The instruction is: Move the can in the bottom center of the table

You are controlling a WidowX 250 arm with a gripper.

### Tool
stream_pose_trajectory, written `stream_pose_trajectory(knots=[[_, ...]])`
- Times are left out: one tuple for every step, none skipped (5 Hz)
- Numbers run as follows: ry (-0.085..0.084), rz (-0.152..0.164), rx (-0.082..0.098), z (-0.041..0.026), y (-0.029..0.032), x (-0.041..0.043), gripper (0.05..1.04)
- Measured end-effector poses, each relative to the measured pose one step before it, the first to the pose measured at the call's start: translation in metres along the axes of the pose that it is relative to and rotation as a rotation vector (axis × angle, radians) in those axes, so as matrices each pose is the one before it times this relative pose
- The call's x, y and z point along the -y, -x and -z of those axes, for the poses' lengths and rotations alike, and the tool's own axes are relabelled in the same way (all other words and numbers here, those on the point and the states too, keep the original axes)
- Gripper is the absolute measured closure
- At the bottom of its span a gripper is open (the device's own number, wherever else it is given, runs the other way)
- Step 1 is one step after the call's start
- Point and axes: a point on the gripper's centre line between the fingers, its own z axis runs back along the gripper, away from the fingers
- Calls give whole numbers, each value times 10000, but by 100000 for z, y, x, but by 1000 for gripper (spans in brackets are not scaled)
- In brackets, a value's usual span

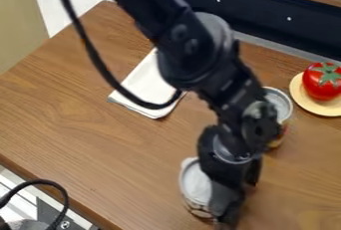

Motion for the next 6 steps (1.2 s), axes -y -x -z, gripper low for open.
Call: stream_pose_trajectory(knots=[[-61, 360, -66, -584, -1664, -40, 86], [-33, 550, -57, -656, -2017, -172, 87], [98, 218, 80, -997, -2283, -144, 86], [-54, -131, 63, -154, -2601, -206, 86], [120, 6, 260, 222, -2479, -321, 86], [-147, -71, -152, -28, -936, -417, 86]])
